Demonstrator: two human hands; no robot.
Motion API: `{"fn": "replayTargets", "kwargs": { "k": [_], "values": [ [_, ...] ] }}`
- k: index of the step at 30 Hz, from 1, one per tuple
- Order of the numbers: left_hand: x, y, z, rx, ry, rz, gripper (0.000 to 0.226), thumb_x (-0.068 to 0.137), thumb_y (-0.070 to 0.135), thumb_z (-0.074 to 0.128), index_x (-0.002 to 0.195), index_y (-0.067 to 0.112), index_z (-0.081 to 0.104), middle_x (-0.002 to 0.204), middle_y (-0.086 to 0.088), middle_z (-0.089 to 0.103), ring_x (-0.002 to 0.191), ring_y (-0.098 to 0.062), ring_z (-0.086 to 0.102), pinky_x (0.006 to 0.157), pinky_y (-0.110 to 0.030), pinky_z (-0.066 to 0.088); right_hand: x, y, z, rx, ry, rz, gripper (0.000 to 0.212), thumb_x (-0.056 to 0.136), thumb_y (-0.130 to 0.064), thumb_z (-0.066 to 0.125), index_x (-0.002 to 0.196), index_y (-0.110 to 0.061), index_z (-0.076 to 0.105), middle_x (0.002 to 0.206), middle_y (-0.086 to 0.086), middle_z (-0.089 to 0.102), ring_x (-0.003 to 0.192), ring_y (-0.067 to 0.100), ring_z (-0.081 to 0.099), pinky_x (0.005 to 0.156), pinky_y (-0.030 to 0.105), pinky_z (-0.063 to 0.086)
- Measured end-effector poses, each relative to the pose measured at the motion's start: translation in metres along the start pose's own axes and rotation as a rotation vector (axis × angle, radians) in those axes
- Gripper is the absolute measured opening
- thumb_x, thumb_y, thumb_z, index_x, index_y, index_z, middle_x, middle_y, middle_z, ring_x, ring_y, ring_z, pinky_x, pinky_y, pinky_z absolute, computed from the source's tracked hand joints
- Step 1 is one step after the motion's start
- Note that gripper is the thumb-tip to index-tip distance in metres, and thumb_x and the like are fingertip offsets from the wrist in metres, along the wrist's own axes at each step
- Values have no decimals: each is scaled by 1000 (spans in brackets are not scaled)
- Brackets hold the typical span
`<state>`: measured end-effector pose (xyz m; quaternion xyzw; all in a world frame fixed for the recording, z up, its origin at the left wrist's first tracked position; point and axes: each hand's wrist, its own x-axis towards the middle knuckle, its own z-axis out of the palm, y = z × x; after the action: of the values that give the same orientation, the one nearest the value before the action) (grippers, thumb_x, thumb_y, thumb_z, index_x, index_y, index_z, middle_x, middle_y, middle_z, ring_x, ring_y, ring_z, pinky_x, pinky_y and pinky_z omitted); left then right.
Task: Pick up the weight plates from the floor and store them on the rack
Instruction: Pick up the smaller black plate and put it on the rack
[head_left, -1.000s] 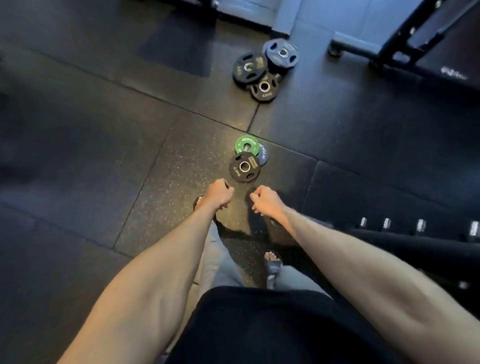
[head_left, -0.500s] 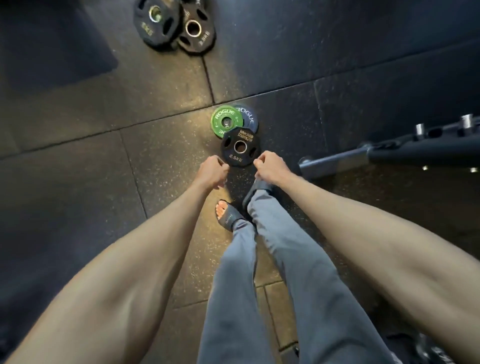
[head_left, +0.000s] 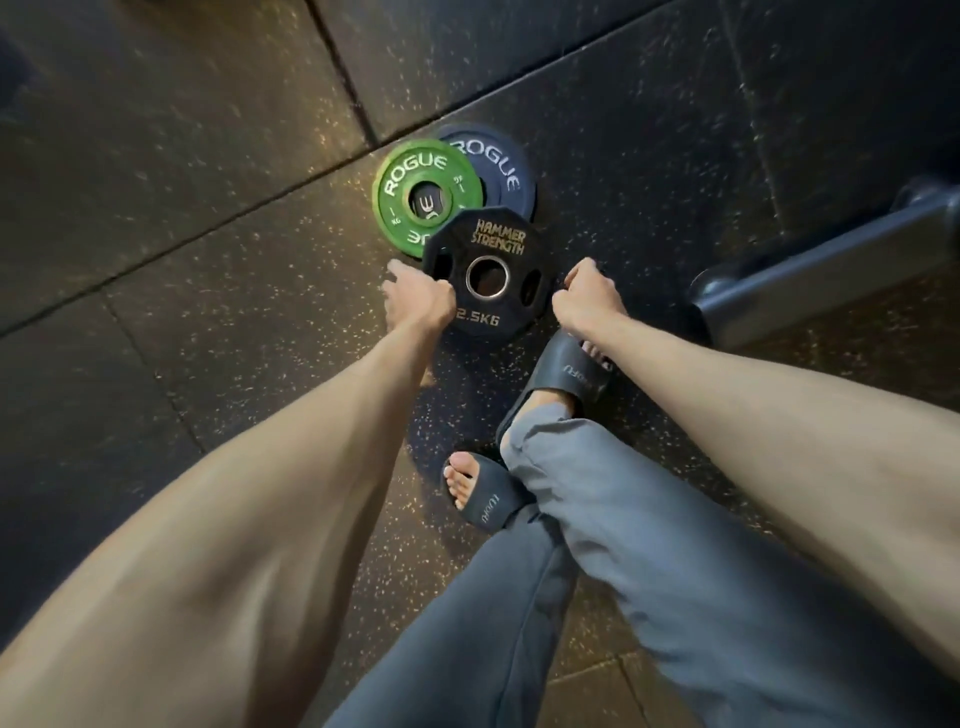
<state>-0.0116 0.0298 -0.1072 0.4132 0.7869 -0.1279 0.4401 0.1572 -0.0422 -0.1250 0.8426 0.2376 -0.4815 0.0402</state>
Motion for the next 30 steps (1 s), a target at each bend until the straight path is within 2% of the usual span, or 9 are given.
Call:
{"fn": "replayTargets", "kwargs": {
  "k": [3, 7, 11, 15, 18, 20, 24, 26, 30],
  "values": [
    [43, 2, 20, -27, 51, -94, 67, 93, 20, 57, 148, 2, 24, 152, -22, 33, 139, -37, 38, 112, -40, 32, 37, -4, 18, 10, 3, 9, 60, 93, -18, 54, 147, -8, 31, 142, 18, 51, 128, 36, 52, 107, 43, 44],
    [74, 6, 38, -63, 1, -128, 56, 91, 26, 60, 138, 0, 44, 140, -18, 54, 130, -34, 51, 103, -33, 41, 67, -12, 39, 29, -37, 20, 71, 91, -25, 59, 151, -11, 24, 142, 16, 49, 122, 36, 57, 100, 49, 50],
    [88, 4, 47, -78, 45, -101, 39, 91, 20, 58, 127, 5, 57, 130, -16, 62, 121, -33, 57, 97, -31, 45, 79, -17, 46, -13, 10, 22, 68, 96, -13, 53, 154, -11, 18, 144, 17, 49, 129, 35, 51, 105, 44, 46],
    [82, 1, 47, -48, 78, -73, 27, 92, 12, 57, 119, 8, 58, 125, -14, 63, 115, -30, 58, 86, -28, 41, 71, -15, 42, -65, 32, 12, 76, 96, -6, 48, 158, -16, 6, 145, 15, 48, 133, 34, 47, 106, 42, 40],
    [51, 1, 38, -43, 79, -46, 20, 93, 11, 57, 112, 8, 59, 122, -14, 64, 102, -29, 56, 77, -26, 35, 46, -10, 20, -76, 66, -22, 72, 95, -8, 47, 157, -18, 12, 138, 16, 53, 127, 35, 52, 101, 43, 43],
    [20, 6, 25, -34, 61, -16, 19, 93, 13, 59, 111, 8, 60, 120, -14, 64, 92, -26, 49, 77, -26, 37, 18, -5, -4, -79, 74, -44, 67, 96, -11, 46, 155, -18, 16, 137, 17, 55, 124, 36, 55, 99, 45, 45],
    [-61, 30, -20, -52, 14, 36, 25, 90, 15, 65, 114, 8, 63, 118, -14, 67, 100, -29, 59, 91, -35, 52, -61, 1, -63, -18, 117, -28, 59, 95, -15, 47, 149, -15, 25, 133, 19, 58, 121, 39, 57, 98, 46, 45],
    [-107, 45, -46, -48, -12, 75, 26, 88, 16, 67, 113, 10, 64, 117, -13, 69, 106, -31, 62, 94, -41, 53, -106, 4, -94, 81, 129, 2, 56, 94, -16, 49, 146, -15, 28, 133, 18, 59, 120, 38, 58, 97, 45, 46],
    [-210, 69, -97, -2, -41, 173, 32, 89, 20, 70, 118, 8, 64, 118, -14, 68, 110, -33, 63, 96, -41, 53, -207, 14, -157, 330, 179, 49, 51, 95, -12, 54, 141, -10, 33, 139, 17, 54, 125, 36, 55, 101, 45, 45]
  ]
}}
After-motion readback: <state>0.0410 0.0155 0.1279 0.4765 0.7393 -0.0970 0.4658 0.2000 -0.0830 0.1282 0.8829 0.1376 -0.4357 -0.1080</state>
